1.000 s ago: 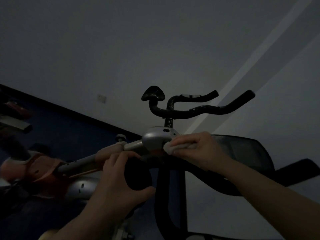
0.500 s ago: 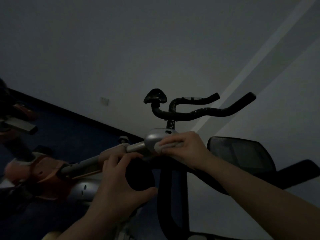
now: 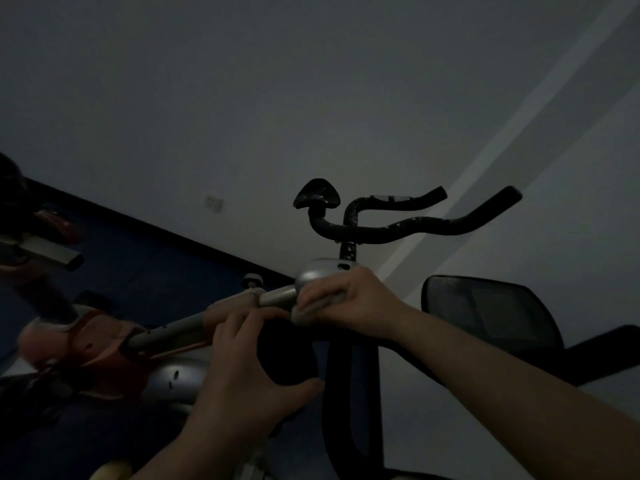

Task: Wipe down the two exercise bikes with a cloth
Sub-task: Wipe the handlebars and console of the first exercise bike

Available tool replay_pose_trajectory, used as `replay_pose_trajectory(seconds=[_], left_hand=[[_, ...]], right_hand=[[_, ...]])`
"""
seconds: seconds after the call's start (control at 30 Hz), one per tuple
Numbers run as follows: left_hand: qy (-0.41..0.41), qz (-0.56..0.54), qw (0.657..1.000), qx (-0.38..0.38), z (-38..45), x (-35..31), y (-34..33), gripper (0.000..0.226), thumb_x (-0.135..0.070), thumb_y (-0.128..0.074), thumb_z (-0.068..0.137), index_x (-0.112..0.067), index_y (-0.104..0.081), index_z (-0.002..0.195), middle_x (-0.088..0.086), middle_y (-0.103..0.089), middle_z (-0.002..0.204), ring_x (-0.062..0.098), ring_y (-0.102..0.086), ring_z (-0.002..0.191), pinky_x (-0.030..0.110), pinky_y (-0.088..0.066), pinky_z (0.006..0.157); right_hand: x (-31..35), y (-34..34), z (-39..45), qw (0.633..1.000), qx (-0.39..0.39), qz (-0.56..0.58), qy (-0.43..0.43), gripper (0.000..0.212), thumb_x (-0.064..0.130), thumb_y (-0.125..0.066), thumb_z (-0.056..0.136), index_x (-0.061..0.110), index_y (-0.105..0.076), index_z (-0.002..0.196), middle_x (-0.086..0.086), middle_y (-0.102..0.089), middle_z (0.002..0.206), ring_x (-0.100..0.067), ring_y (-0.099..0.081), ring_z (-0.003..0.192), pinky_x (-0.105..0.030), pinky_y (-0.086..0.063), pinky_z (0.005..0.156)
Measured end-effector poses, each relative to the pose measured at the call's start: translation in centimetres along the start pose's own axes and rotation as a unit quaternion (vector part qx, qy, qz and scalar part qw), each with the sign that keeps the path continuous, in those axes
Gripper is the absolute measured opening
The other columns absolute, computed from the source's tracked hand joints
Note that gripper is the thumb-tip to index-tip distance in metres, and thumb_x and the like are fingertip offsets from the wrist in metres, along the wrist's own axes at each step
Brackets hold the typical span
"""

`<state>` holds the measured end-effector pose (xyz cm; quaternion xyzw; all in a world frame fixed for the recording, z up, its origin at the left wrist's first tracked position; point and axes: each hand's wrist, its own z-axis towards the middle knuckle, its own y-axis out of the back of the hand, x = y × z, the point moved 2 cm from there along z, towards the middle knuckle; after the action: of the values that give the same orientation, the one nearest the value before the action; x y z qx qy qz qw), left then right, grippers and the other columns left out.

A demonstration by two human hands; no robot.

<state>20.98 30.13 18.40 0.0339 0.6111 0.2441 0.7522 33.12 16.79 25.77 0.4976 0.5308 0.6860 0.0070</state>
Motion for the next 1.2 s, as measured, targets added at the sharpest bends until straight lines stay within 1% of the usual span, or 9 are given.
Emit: replay_pose_trajectory(seconds=[0.1,0.3,0.43,0.53,0.63,0.73,0.97,1.07,1.2], left_hand=[[0.005,-0.004,1.0,0.003,0.0,-0.1,0.1,0.075,-0.056,-0.073,0.038,-0.039,-0.051,0.108,-0.018,-0.043,0.115,0.007,-0.039,0.112,0.014,-0.034,0.085],[0.019,-0.023,0.999,0.02,0.1,0.1,0.4,0.069,-0.053,-0.075,0.039,-0.042,-0.051,0.103,-0.029,-0.041,0.111,0.003,-0.039,0.112,0.012,-0.034,0.084],[0.036,-0.16,0.986,0.037,0.7,0.4,1.0,0.044,-0.047,-0.069,0.057,-0.037,-0.063,0.099,-0.015,-0.056,0.113,0.008,-0.054,0.111,0.036,-0.048,0.093],[0.032,-0.199,0.978,0.054,2.2,0.5,1.5,0.026,-0.048,-0.062,0.066,-0.03,-0.067,0.085,-0.008,-0.063,0.097,0.011,-0.063,0.095,0.04,-0.052,0.085],[0.006,-0.166,0.979,0.117,4.8,0.2,1.7,0.018,-0.044,-0.063,0.074,-0.027,-0.064,0.07,-0.008,-0.062,0.083,0.009,-0.061,0.078,0.022,-0.048,0.071],[-0.014,-0.124,0.971,0.203,7.1,-0.4,0.6,0.009,-0.026,-0.069,0.081,-0.028,-0.065,0.073,-0.011,-0.066,0.08,0.003,-0.062,0.077,0.02,-0.046,0.069],[-0.15,-0.073,0.881,0.442,10.8,-4.7,-5.8,0.014,-0.031,-0.065,0.077,-0.037,-0.067,0.09,-0.019,-0.07,0.089,-0.005,-0.063,0.086,0.023,-0.051,0.082],[-0.233,-0.044,0.845,0.479,10.8,-7.0,-9.4,0.032,-0.05,-0.062,0.07,-0.039,-0.065,0.099,-0.018,-0.066,0.099,0.0,-0.061,0.091,0.027,-0.05,0.085],[-0.275,-0.077,0.828,0.482,9.9,-10.0,-12.9,0.033,-0.036,-0.074,0.076,-0.03,-0.066,0.107,-0.013,-0.064,0.103,0.001,-0.058,0.087,0.014,-0.044,0.074]], right_hand=[[0.1,0.4,0.4,0.997,-0.065,0.0,-0.049,0.017,0.014,-0.081,0.072,0.016,-0.077,0.089,0.004,-0.075,0.088,-0.004,-0.068,0.087,-0.019,-0.052,0.085],[0.6,2.4,-1.2,0.994,0.063,-0.065,-0.064,0.019,0.013,-0.081,0.072,0.02,-0.077,0.09,0.006,-0.074,0.099,-0.001,-0.066,0.097,-0.021,-0.05,0.094],[1.0,-1.2,0.2,0.998,0.032,-0.043,-0.039,0.017,0.02,-0.079,0.076,0.023,-0.077,0.093,0.006,-0.074,0.102,-0.005,-0.067,0.099,-0.034,-0.052,0.095],[0.7,-0.3,0.1,0.987,-0.094,-0.091,-0.093,0.016,0.023,-0.078,0.076,0.024,-0.077,0.092,0.006,-0.075,0.097,-0.005,-0.066,0.092,-0.023,-0.051,0.087],[0.8,0.9,-3.5,0.918,-0.316,-0.145,-0.191,0.009,0.02,-0.077,0.075,0.024,-0.077,0.083,0.007,-0.075,0.085,-0.003,-0.066,0.079,-0.012,-0.047,0.073],[2.0,-1.8,-6.4,0.869,-0.409,-0.205,-0.189,0.014,0.015,-0.075,0.075,0.027,-0.076,0.08,0.015,-0.073,0.085,-0.008,-0.066,0.078,-0.015,-0.049,0.074],[5.0,-3.1,-10.2,0.74,-0.633,0.073,-0.217,0.03,-0.001,-0.075,0.075,0.029,-0.072,0.078,0.036,-0.068,0.078,0.015,-0.064,0.081,-0.002,-0.045,0.072],[6.0,-1.2,-13.1,0.681,-0.697,0.022,-0.222,0.021,0.003,-0.076,0.077,0.02,-0.076,0.087,0.019,-0.075,0.087,0.003,-0.069,0.087,-0.014,-0.053,0.079],[7.5,2.8,-17.7,0.598,-0.738,-0.178,-0.258,0.015,0.014,-0.075,0.081,0.014,-0.075,0.096,0.004,-0.073,0.098,-0.004,-0.068,0.092,-0.017,-0.052,0.081]])
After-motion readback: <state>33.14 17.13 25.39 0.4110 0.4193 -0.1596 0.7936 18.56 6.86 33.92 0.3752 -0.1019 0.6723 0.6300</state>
